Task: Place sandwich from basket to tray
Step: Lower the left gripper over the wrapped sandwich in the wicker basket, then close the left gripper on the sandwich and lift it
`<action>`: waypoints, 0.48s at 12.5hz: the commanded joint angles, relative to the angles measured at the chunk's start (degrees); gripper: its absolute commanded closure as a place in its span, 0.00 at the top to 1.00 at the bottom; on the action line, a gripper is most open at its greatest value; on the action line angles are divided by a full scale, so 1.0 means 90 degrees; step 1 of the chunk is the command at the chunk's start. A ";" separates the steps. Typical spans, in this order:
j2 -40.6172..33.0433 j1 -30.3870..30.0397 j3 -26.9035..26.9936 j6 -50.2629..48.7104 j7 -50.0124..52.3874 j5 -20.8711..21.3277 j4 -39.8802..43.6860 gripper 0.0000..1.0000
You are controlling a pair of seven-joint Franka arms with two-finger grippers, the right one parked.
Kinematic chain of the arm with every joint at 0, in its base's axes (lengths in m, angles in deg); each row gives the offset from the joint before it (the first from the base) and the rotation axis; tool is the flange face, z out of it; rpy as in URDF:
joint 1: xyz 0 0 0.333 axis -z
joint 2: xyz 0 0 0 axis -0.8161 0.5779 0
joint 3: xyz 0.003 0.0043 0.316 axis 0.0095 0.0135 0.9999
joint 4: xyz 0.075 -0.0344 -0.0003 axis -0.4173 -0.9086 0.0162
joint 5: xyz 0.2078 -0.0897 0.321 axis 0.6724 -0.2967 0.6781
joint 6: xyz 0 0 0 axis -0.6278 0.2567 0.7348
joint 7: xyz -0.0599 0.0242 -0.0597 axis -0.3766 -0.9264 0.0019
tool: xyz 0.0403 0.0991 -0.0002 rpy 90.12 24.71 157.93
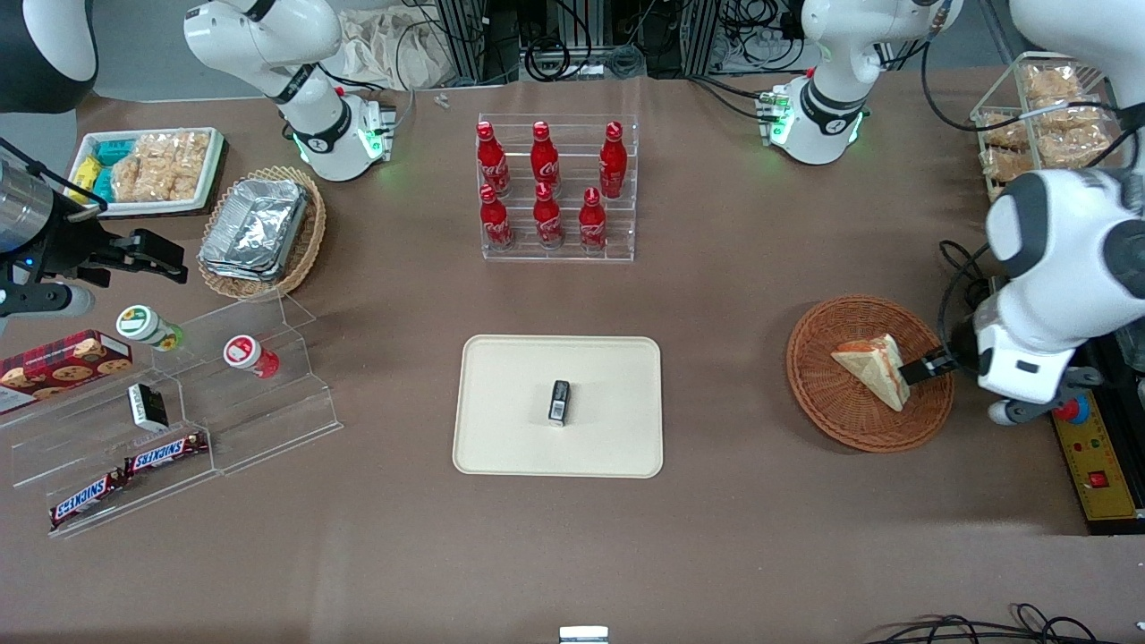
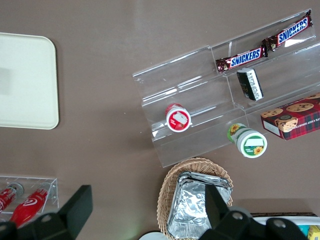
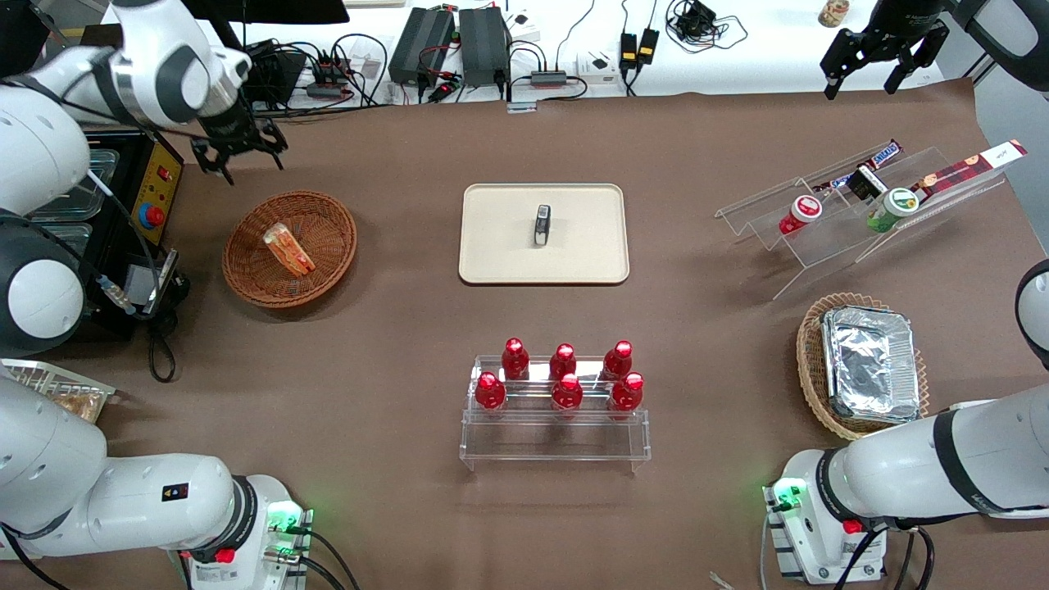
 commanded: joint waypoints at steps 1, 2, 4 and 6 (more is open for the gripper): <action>-0.0219 0.0040 -0.0005 0.1133 0.0871 -0.0011 -0.1130 1.00; -0.0151 0.0030 -0.0005 0.1379 0.0997 -0.0011 -0.1366 1.00; 0.0006 0.0001 0.0005 0.1877 0.1086 0.0009 -0.1767 1.00; 0.0142 -0.0009 0.0015 0.1928 0.1087 0.0048 -0.1856 1.00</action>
